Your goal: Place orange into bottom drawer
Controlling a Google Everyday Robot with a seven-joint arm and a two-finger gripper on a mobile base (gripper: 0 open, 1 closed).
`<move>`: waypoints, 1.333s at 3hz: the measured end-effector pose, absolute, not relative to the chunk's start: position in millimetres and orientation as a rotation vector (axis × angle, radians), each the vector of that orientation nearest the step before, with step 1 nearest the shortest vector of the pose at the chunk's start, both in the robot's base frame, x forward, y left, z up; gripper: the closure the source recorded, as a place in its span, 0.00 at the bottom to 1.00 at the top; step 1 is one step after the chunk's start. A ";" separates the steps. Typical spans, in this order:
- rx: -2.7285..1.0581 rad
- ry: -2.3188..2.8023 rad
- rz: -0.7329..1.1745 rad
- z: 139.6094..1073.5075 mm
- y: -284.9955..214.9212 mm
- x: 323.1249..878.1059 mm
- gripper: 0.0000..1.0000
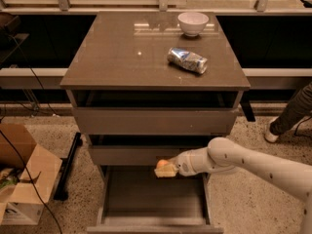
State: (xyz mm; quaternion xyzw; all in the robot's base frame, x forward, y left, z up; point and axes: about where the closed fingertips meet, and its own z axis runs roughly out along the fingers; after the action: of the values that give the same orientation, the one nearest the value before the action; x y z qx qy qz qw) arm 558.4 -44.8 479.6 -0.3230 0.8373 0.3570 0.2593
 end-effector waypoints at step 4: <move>-0.673 2.350 1.200 324.5 -20.1 544.2 1.00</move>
Offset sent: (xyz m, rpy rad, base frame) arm -0.0078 0.0168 -0.1436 0.0688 0.1942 -0.0667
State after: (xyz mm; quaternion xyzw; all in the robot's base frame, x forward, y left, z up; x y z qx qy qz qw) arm 544.2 -20.1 324.5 -0.2416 0.8441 0.4312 0.2077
